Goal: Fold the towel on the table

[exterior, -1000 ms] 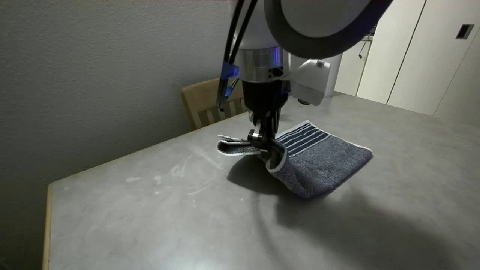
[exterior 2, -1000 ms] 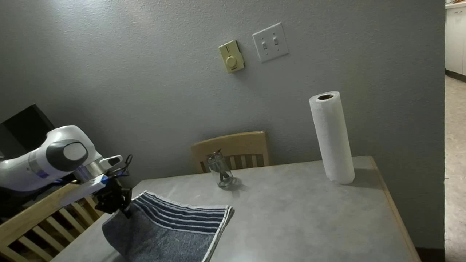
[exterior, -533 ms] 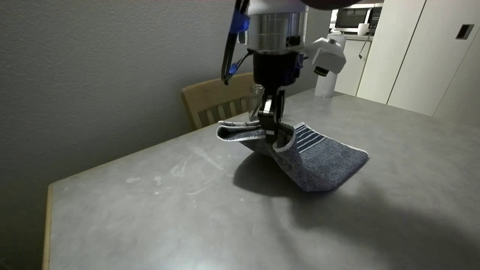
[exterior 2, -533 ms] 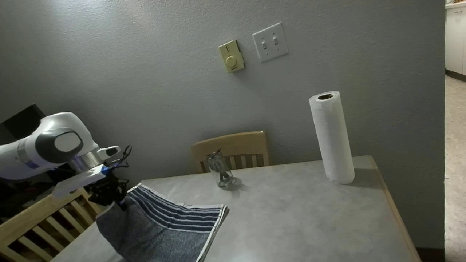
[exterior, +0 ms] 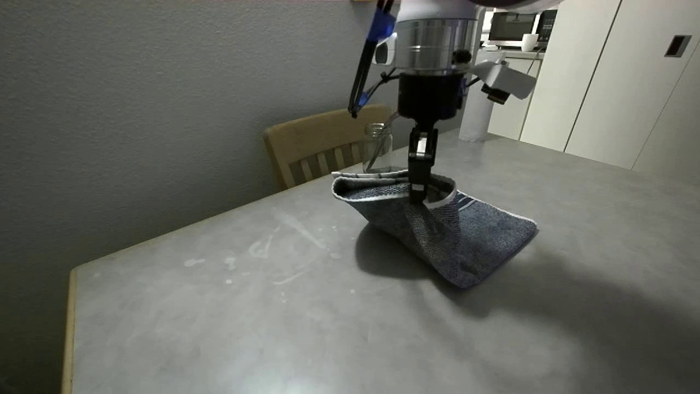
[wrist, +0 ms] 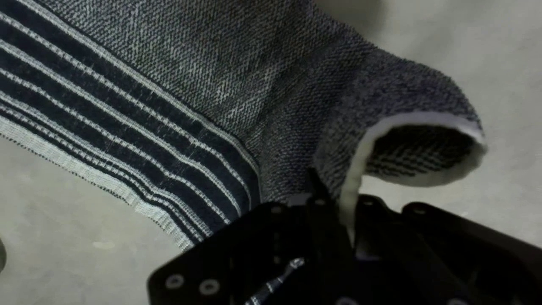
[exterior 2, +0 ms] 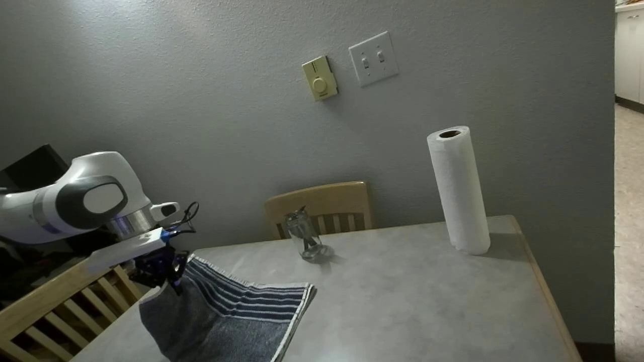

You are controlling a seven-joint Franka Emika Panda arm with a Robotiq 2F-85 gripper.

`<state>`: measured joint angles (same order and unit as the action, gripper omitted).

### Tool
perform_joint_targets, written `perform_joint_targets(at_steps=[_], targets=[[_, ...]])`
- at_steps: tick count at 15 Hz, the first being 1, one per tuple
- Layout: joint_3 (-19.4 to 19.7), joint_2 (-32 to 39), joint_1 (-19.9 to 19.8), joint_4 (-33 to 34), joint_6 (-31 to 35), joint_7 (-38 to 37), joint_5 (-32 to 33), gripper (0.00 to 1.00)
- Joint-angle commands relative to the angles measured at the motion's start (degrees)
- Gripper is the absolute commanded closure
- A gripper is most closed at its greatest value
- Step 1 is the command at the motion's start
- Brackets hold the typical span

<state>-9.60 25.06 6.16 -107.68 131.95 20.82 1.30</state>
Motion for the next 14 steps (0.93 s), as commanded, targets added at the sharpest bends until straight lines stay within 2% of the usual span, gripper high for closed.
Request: perform_joint_targets(at_steps=[1,2,14], targets=[[-0.27,-0.43,-0.75,-0.59,0.23,0.52,-0.29,0.98],[-0.2,-0.64,-1.0,-0.88,0.29,0.74,-0.37,0.93],[-0.29,-0.49,-0.66,-0.76,0.29,0.52,-0.34,0.93]])
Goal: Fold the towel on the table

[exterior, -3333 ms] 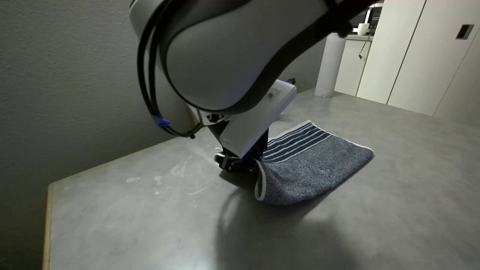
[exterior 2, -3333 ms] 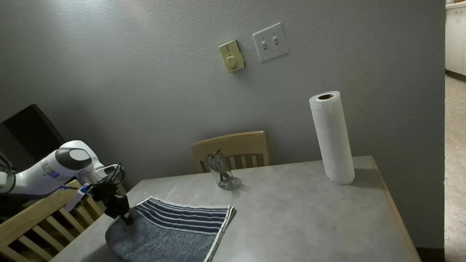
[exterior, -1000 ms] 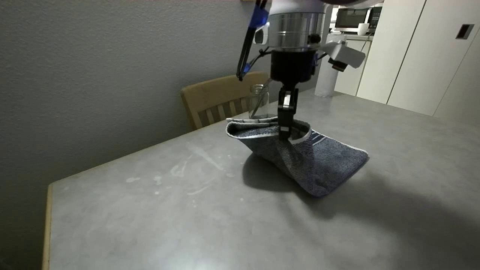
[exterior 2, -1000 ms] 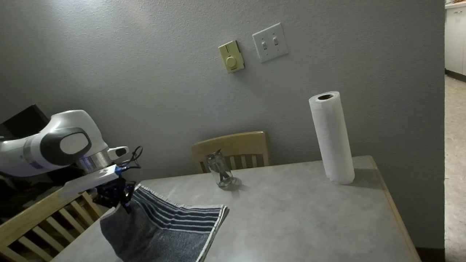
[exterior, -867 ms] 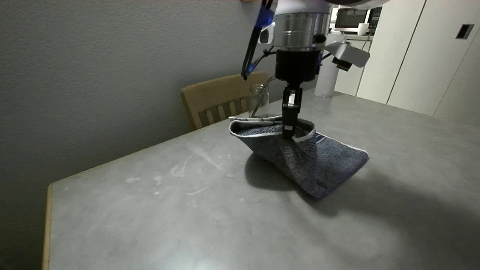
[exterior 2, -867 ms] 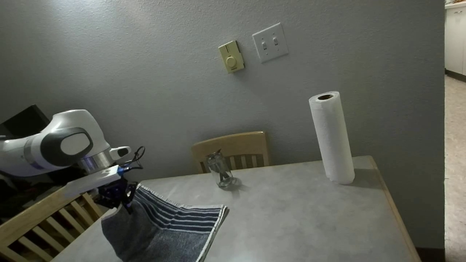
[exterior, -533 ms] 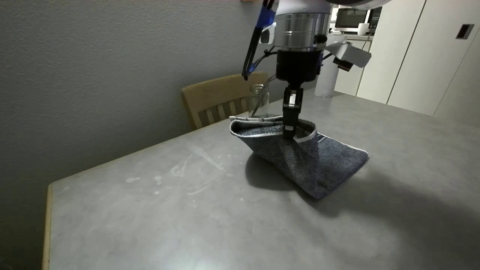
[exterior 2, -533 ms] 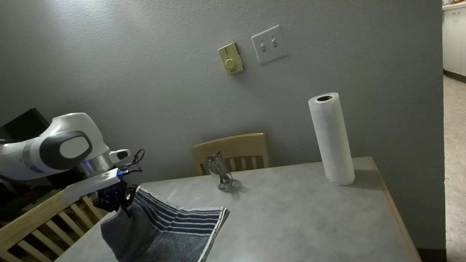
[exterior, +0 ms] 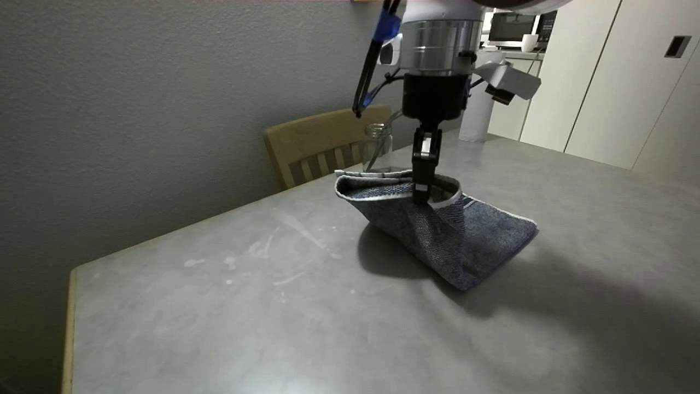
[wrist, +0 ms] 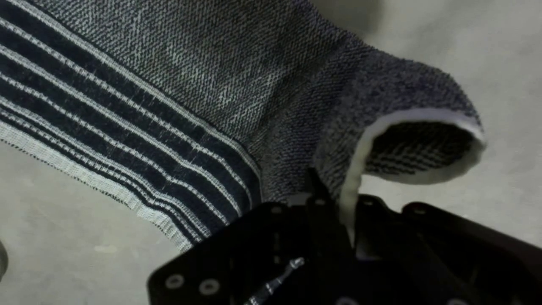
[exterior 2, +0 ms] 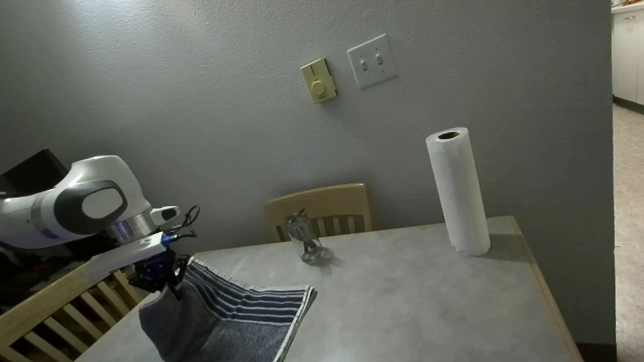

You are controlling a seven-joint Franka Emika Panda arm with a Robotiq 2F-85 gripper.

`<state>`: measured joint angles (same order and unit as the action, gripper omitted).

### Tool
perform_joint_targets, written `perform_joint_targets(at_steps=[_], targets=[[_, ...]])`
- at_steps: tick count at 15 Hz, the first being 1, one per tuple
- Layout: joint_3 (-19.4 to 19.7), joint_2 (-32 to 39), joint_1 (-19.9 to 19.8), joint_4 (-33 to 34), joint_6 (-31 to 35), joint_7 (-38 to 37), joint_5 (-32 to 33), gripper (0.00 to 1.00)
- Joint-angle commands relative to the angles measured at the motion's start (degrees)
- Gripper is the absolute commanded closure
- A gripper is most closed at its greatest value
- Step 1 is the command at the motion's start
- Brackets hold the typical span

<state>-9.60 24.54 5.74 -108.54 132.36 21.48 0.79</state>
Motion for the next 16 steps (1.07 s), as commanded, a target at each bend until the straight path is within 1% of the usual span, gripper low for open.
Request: perform_joint_targets(at_steps=[1,4,5,11,14,16], targets=[[-0.29,0.04,-0.24,0.11,-0.12,-0.14,0.17,0.93],[-0.29,0.04,-0.24,0.11,-0.12,-0.14,0.17,0.93],[-0.29,0.04,-0.25,0.11,-0.12,-0.14,0.17,0.98],[-1.87,-1.45,-2.66,-1.32,1.49,3.89,-3.82,0.98],[-2.58,-2.41,-5.26,-2.93,3.8,7.96,-8.69,0.98],[-3.61,-2.45,-7.9,-3.78,5.46,12.3,-13.76,0.98]])
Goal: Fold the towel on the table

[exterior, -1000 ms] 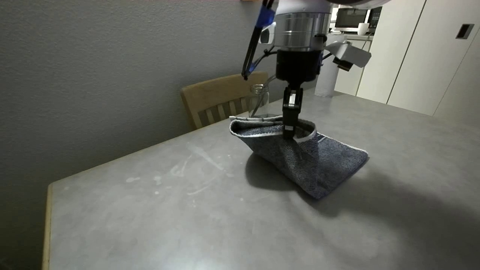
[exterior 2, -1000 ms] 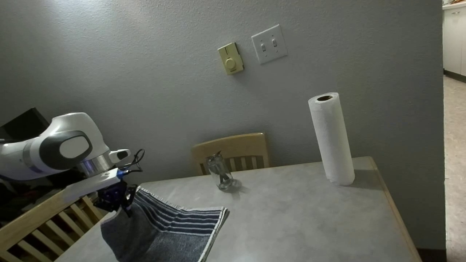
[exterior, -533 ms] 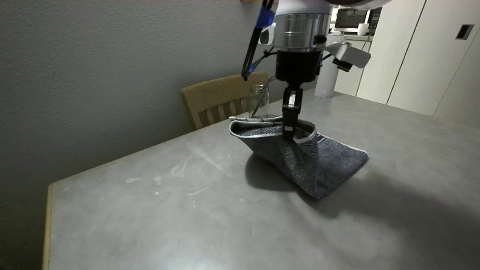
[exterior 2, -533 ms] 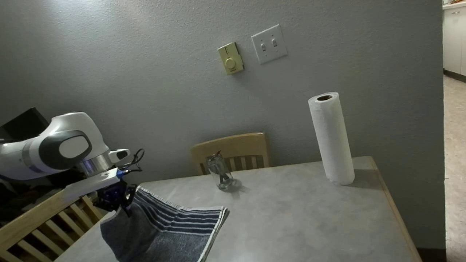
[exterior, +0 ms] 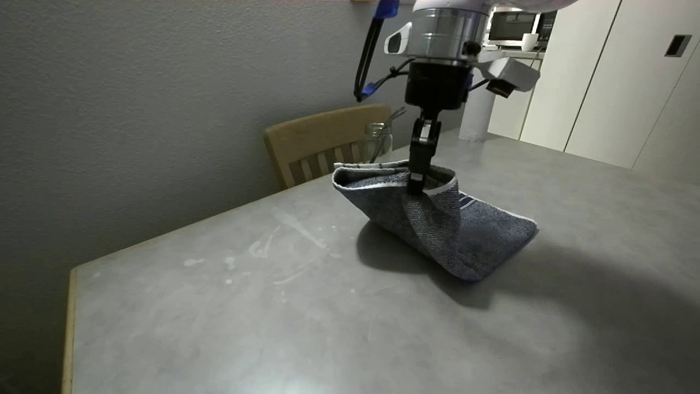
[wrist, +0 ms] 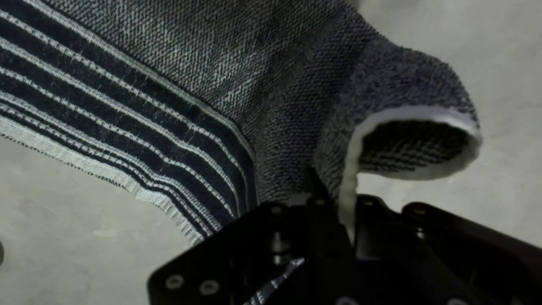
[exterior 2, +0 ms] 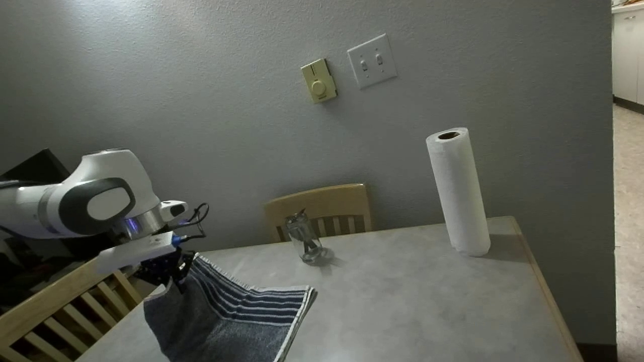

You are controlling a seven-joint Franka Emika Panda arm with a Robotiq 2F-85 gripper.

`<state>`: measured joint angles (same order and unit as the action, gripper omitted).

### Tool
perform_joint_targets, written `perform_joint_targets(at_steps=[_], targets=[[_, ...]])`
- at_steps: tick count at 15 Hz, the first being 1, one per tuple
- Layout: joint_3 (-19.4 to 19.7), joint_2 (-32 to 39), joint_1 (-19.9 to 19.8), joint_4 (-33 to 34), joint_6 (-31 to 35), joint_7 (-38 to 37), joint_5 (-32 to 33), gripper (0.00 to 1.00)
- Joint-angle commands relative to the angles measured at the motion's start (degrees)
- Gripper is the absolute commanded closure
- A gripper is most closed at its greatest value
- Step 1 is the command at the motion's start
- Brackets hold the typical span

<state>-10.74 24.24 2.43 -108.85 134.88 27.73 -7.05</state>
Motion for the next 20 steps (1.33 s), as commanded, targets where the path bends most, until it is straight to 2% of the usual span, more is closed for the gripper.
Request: perform_joint_targets(at_steps=[1,4,7,13,20], targets=[[-3.25,-1.99,-6.23,-3.82,3.63,8.87,-9.04,0.98],[-4.78,-1.5,-10.41,-4.85,4.2,17.96,-18.31,0.98],[-4.56,-1.91,-12.6,-6.08,3.07,24.69,-24.8,0.98],[-1.43,-5.6,-14.93,-11.65,3.07,30.62,-31.88,0.98],[3.64,-9.0,-14.04,-16.69,3.17,34.64,-37.92,0.98]])
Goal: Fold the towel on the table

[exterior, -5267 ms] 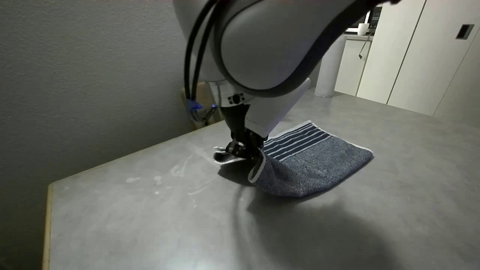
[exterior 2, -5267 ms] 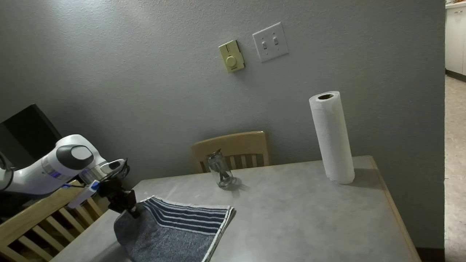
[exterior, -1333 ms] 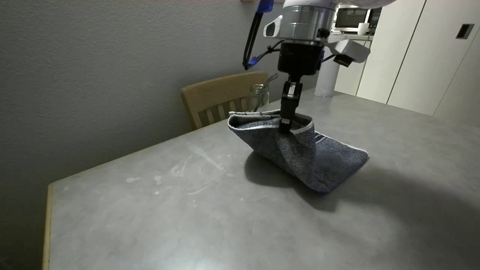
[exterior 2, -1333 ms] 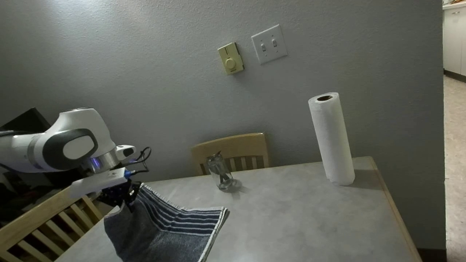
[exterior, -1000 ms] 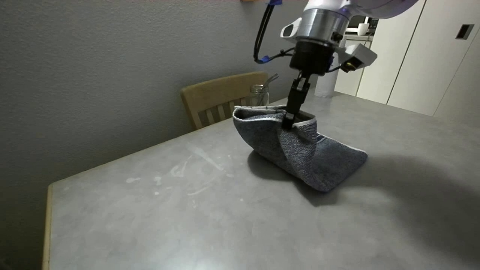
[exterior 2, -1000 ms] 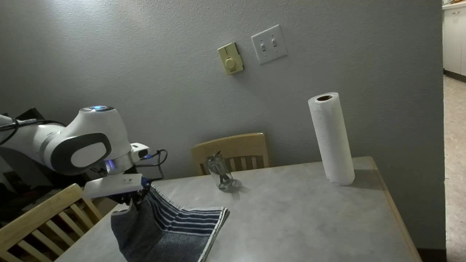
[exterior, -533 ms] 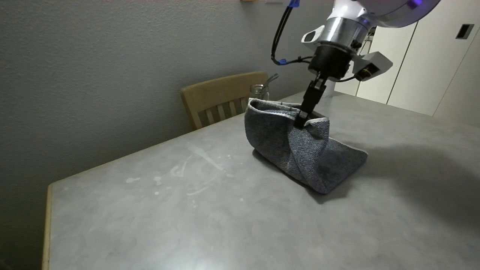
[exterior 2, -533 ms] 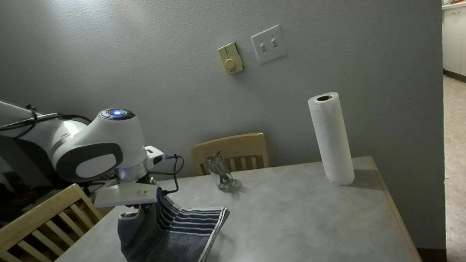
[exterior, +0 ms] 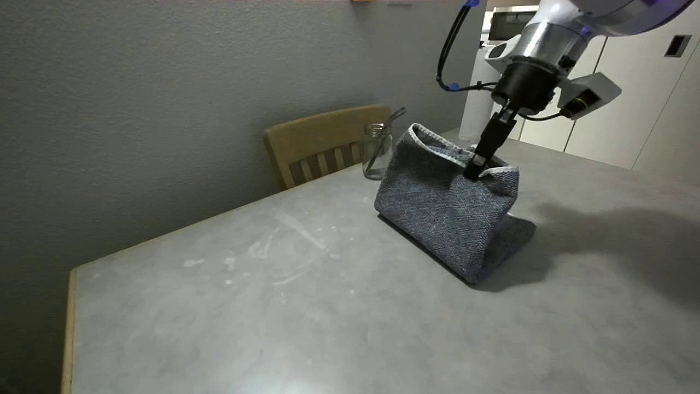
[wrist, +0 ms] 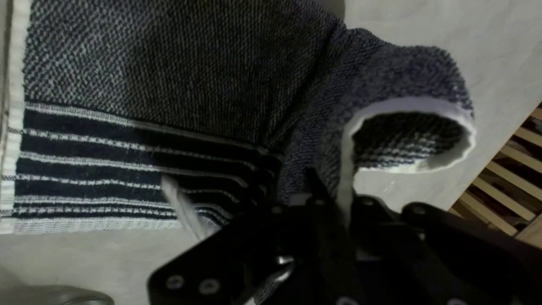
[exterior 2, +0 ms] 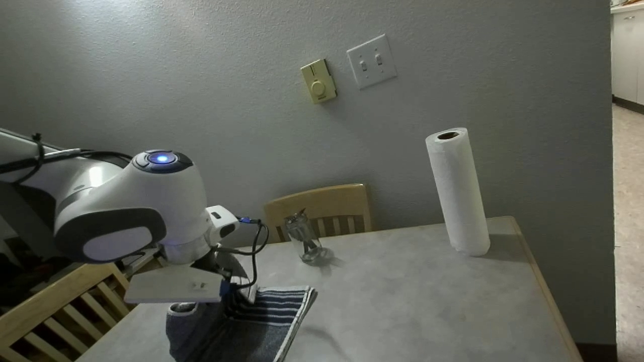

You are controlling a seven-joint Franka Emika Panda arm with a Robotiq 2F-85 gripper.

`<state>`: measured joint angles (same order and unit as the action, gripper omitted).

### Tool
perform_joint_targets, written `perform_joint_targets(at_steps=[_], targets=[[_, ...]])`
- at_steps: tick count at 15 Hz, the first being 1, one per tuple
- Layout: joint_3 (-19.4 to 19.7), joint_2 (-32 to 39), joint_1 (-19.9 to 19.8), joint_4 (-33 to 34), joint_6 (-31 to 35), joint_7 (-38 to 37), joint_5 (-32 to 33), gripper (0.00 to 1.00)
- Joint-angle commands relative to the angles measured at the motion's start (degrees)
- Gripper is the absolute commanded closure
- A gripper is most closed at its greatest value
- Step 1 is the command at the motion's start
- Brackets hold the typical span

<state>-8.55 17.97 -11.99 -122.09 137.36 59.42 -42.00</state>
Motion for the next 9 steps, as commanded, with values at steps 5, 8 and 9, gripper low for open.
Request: perform_joint_targets(at_steps=[5,8,9], targets=[[2.84,-2.24,0.96,-4.62,1.12,6.26,-6.05,0.98],[3.77,-2.07,1.29,-5.13,1.17,7.52,-6.02,0.98],[4.24,-2.02,1.48,-5.26,1.29,7.45,-5.0,0.98]])
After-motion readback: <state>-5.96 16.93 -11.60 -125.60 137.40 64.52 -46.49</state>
